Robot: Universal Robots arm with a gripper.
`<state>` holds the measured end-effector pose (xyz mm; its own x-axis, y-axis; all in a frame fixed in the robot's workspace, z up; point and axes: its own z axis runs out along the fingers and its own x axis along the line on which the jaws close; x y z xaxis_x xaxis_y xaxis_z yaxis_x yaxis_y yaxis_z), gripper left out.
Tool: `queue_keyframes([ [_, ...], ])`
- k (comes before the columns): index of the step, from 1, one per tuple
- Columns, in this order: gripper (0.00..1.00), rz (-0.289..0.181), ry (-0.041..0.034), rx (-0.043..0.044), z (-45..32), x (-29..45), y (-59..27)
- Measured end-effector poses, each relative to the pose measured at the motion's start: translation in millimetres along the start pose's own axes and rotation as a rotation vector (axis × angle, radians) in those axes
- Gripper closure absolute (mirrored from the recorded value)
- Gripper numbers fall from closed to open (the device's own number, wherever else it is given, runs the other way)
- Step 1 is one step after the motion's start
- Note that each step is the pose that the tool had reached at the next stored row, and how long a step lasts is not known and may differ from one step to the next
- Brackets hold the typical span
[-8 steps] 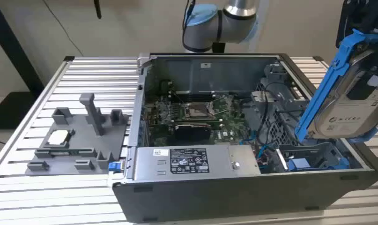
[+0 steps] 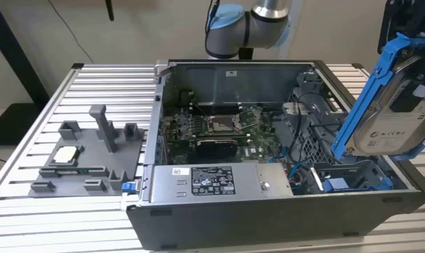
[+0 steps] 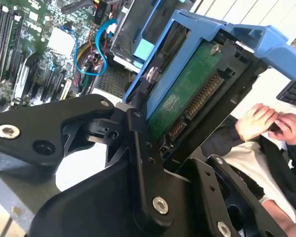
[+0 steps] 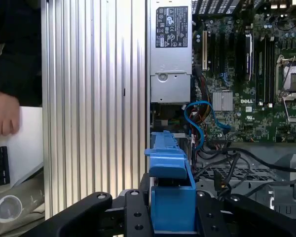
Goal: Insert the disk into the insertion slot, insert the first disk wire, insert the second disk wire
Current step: 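Insert the disk into the insertion slot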
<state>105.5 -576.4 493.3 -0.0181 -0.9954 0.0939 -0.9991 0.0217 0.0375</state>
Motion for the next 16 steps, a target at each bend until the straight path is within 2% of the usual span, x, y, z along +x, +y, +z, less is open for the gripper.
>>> queue_keyframes([
  [6, 0.67, 0.0, 0.0001, 0.0, 1.1, -0.1, -0.8],
  [11, 0.67, 0.0, -0.0014, 0.0, 9.1, -0.9, -2.2],
  [12, 0.67, 0.0, -0.0053, -0.0001, 10.4, -0.9, -2.4],
  [13, 0.67, -0.001, -0.0126, -0.0003, 10.7, -1.0, -2.7],
  [16, 0.67, -0.002, -0.0517, -0.0009, 11.7, -1.1, -3.7],
])
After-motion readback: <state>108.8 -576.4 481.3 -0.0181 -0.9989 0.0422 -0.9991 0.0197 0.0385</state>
